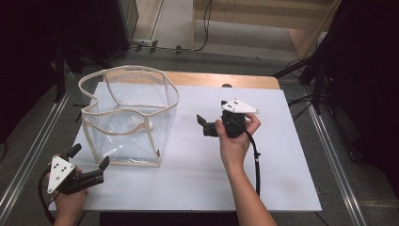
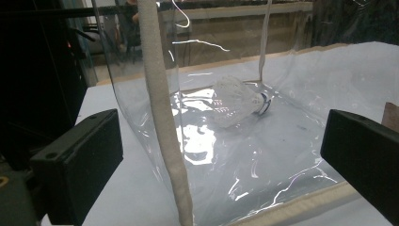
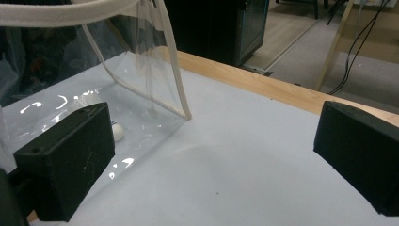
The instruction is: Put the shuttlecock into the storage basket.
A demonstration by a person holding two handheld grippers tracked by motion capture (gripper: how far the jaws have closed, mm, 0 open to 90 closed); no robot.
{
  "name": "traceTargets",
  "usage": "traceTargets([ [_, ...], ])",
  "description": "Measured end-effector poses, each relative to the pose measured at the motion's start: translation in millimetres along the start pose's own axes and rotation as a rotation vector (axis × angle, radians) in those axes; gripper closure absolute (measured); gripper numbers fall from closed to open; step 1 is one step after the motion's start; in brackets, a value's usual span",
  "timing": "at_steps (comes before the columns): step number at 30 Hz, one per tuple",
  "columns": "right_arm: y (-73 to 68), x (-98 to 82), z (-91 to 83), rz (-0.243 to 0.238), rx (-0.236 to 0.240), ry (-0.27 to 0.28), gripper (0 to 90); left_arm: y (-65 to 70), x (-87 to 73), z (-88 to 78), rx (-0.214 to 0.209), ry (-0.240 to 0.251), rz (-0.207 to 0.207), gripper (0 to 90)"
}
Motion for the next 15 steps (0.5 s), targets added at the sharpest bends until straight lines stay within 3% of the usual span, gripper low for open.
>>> traceTargets([
  [15,14.4,-19.9,-10.4,-0.004,-0.004,-0.012,0.0,0.1,0.0,0.0,0.001,-0.002,0.002,0.3],
])
Point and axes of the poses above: each handheld gripper's, and its own axes: z roughly forward along the jaws, x roughly out of its top, y roughly to its right, the point moved 1 cm from there along z, roughly forward along the jaws, and after that the axes turned 6 degrees about z, right-handed, at the moved point
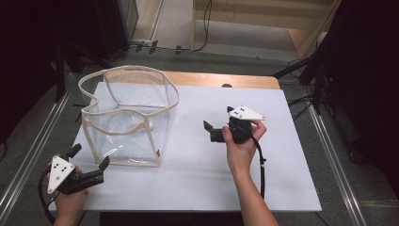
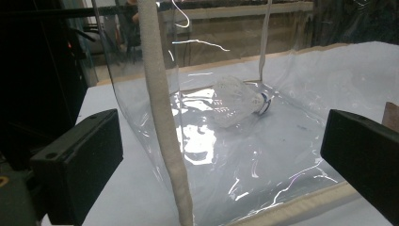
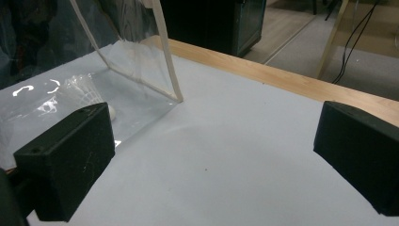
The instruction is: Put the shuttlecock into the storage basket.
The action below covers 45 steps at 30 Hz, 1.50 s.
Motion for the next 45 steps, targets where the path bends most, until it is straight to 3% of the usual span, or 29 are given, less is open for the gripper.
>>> traceTargets([
  [10,4.6,-11.3,-4.1,-0.013,0.004,-0.001,0.0,-0.2,0.0,-0.1,0.000,0.002,-0.003,0.3],
  [45,34.8,-61.8,-34.6,0.045,-0.044,-0.005,0.0,-0.1,-0.1,-0.2,0.000,0.002,-0.002,0.3],
])
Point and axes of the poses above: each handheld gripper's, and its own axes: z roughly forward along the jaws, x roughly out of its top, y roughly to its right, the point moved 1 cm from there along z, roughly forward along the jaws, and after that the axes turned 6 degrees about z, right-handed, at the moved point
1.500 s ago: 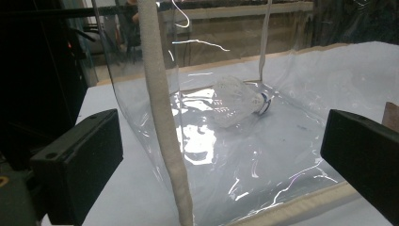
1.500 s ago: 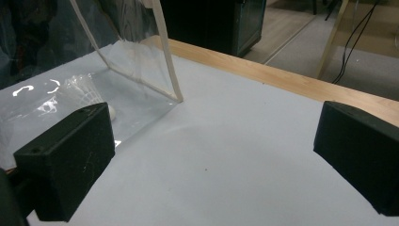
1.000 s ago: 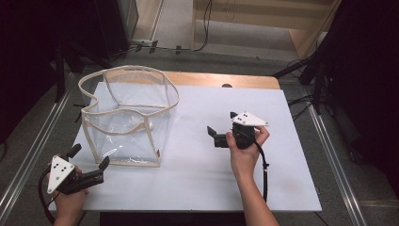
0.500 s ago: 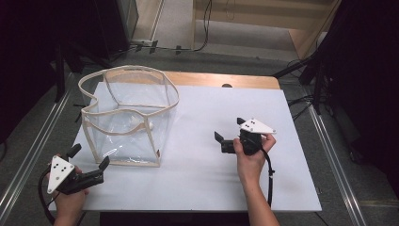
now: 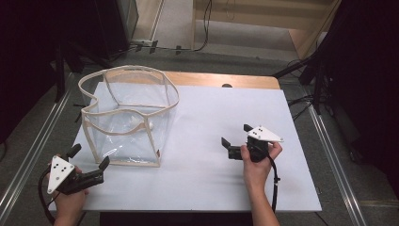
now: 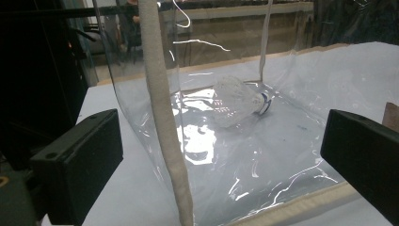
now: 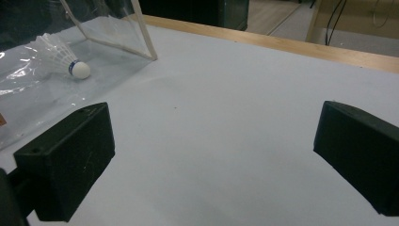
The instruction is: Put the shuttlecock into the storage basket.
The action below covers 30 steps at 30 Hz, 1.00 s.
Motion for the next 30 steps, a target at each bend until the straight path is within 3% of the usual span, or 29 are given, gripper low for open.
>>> traceTargets([
  [30,23.7,-29.0,-25.6,0.023,-0.030,-0.024,0.0,-0.4,0.0,-0.6,0.002,0.002,-0.003,0.3],
])
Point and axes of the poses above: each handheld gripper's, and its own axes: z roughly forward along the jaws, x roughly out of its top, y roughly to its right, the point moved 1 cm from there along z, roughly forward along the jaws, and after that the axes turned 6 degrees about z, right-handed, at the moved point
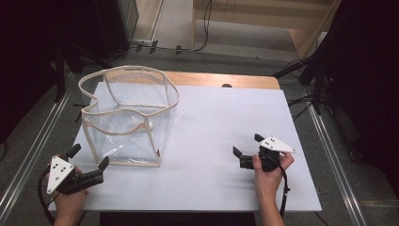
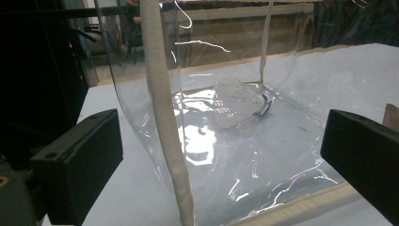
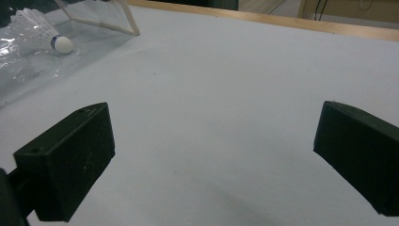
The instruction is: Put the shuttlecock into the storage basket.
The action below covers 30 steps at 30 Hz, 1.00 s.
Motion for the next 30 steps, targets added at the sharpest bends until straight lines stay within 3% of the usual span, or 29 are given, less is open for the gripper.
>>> traceTargets([
  [30,29.1,-13.4,-31.3,0.018,-0.062,0.012,0.0,-0.3,0.1,-0.3,-0.002,0.002,-0.002,0.3],
])
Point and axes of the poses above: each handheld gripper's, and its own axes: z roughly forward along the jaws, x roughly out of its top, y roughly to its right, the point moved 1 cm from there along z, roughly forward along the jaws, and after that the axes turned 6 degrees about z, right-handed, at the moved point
